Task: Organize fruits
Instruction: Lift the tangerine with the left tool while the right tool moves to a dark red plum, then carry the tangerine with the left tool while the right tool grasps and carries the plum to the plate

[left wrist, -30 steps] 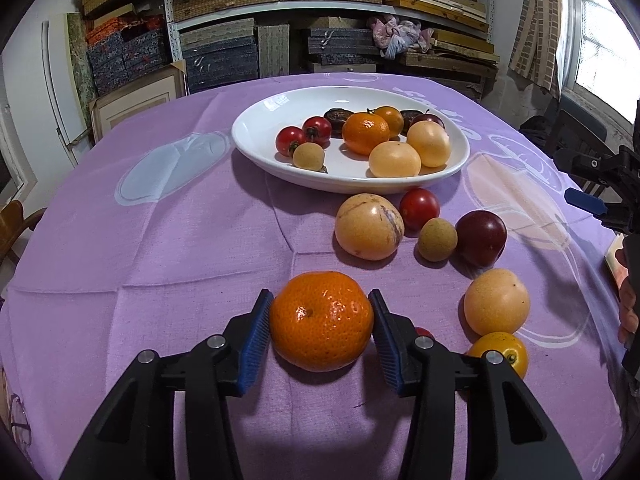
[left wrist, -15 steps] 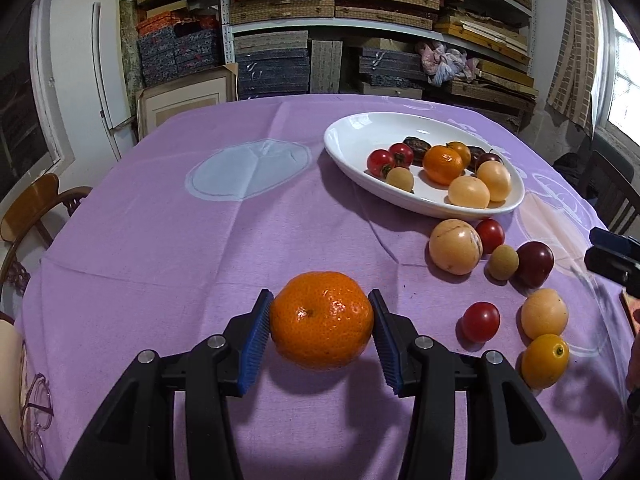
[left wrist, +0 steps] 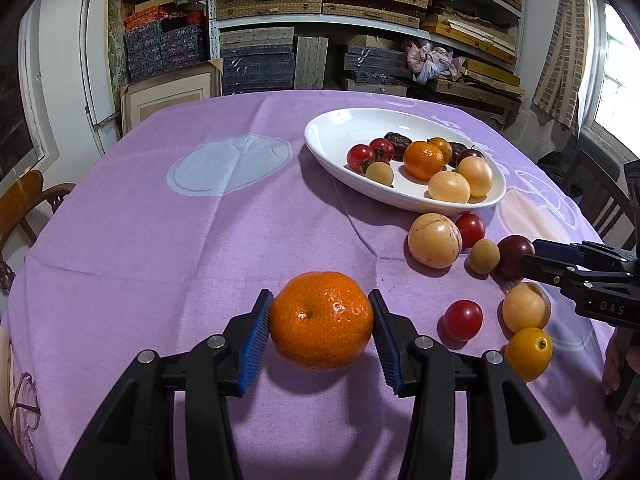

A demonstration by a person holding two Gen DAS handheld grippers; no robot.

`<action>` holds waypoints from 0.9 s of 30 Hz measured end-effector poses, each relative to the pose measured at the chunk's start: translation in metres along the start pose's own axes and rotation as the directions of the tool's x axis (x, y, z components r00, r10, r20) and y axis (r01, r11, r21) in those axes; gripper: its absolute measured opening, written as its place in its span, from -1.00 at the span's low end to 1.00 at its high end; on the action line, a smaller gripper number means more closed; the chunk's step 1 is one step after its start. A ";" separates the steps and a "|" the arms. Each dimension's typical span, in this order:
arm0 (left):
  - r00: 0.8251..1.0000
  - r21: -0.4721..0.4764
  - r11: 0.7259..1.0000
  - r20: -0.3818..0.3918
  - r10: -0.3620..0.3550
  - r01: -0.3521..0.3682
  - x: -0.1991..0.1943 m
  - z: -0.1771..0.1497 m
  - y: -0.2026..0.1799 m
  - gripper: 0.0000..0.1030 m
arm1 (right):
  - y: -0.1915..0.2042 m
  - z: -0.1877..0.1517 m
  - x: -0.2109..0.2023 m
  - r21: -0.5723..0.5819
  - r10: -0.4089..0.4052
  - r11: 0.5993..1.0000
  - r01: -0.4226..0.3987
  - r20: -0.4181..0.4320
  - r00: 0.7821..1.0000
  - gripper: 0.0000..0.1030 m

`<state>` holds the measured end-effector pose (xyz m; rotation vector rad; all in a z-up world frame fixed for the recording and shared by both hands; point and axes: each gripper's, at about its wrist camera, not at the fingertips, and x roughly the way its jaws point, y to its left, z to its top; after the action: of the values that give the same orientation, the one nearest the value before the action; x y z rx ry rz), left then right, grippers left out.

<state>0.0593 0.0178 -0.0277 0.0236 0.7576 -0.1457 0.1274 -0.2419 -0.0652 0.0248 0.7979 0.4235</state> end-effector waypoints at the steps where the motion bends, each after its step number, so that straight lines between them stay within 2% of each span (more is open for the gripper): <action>1: 1.000 0.000 1.000 -0.002 -0.003 0.003 0.000 0.000 0.000 -0.05 | 0.001 0.000 0.003 0.004 0.011 1.000 -0.011 -0.008 1.000 0.01; 4: 1.000 0.000 1.000 -0.003 -0.009 0.009 0.000 0.000 0.000 -0.05 | 0.007 0.001 0.007 -0.008 0.020 1.000 -0.020 -0.017 1.000 -0.01; 7: 1.000 -0.002 1.000 -0.007 -0.012 0.012 0.001 0.000 0.000 -0.05 | 0.009 0.002 0.007 -0.014 0.024 1.000 -0.024 -0.012 1.000 -0.22; 17: 0.998 -0.018 0.998 -0.036 -0.058 0.057 0.009 -0.001 -0.002 -0.05 | 0.003 0.004 0.011 0.015 0.045 0.999 -0.045 -0.021 0.999 -0.22; 20: 0.998 -0.016 0.999 -0.031 -0.052 0.052 0.009 0.000 -0.002 -0.05 | 0.005 0.002 0.009 0.014 0.043 0.999 -0.043 -0.017 0.999 -0.23; 25: 0.997 -0.041 0.997 -0.022 -0.071 0.070 0.006 0.010 -0.002 -0.05 | -0.001 0.007 -0.010 0.033 0.049 0.998 -0.051 0.044 0.998 -0.23; 27: 0.997 -0.021 0.997 -0.017 -0.070 0.070 0.005 0.021 -0.007 -0.05 | -0.006 0.011 -0.018 0.049 0.054 0.997 -0.057 0.062 0.997 -0.23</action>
<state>0.0763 0.0089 -0.0163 -0.0208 0.7775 -0.2044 0.1260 -0.2526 -0.0465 0.1069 0.7489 0.4530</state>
